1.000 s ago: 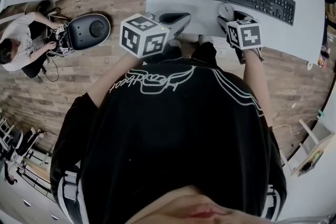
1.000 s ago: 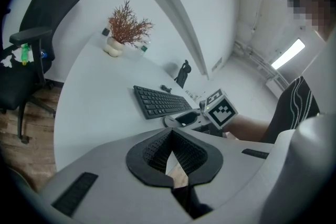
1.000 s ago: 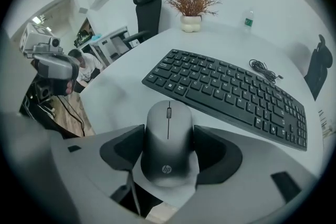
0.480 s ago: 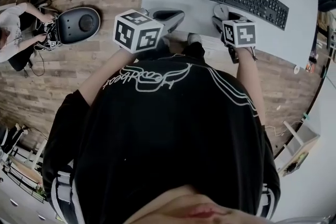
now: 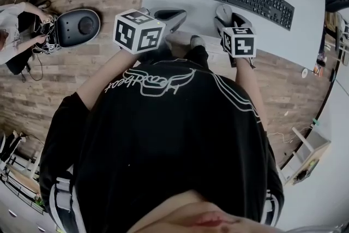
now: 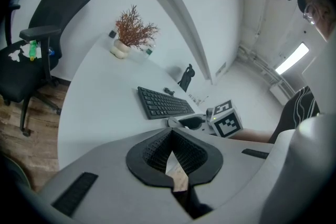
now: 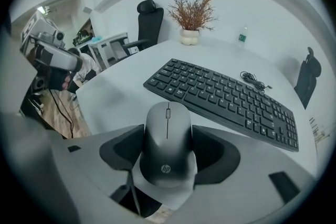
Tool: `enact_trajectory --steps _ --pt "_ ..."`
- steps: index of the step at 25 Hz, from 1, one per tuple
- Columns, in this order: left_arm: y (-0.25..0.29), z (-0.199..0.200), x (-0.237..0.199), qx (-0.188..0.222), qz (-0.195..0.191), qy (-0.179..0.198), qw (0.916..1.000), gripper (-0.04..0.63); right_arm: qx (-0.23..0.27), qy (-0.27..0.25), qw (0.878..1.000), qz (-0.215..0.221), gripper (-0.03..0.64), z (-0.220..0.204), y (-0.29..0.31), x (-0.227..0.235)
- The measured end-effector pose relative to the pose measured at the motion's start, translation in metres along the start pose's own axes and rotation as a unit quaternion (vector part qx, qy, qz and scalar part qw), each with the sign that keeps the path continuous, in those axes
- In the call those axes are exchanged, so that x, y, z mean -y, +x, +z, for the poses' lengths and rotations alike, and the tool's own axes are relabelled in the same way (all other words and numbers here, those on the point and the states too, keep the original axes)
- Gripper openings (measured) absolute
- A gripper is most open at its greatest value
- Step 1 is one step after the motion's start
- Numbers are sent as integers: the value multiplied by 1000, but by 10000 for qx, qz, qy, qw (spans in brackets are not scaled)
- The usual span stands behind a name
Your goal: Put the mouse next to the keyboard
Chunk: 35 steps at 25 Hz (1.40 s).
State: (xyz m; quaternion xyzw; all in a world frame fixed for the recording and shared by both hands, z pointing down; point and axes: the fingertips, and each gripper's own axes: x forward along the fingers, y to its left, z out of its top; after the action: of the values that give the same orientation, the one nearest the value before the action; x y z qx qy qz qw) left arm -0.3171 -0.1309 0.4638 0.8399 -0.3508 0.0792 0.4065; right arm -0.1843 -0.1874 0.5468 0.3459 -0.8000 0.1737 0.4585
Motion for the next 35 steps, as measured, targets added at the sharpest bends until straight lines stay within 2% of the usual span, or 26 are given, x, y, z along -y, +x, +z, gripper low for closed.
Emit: enact_trajectory --steps 6,12,19,23,27,31,35 --pt "0 3 7 71 121 91 9999 6 728 66 9967 -365 258 9 -28 7" --pt "-4 19 23 255 73 282 9993 6 1606 340 9843 -653 258 27 -77 12" --pt "-2 45 55 455 -157 599 9970 6 2533 746 9617 -732 258 48 -156 15" --pt "3 65 79 516 -330 852 9945 6 2988 994 9450 -884 258 50 -199 26" --pt "16 81 103 520 -477 1087 9916 6 3227 1163 9329 -1097 258 43 -231 45" --pt "31 90 123 530 -503 1532 9855 6 3354 1219 9241 -1364 258 29 -255 62" --pt "49 93 143 467 -609 1607 9840 6 3343 1330 9211 -1484 258 10 -268 81"
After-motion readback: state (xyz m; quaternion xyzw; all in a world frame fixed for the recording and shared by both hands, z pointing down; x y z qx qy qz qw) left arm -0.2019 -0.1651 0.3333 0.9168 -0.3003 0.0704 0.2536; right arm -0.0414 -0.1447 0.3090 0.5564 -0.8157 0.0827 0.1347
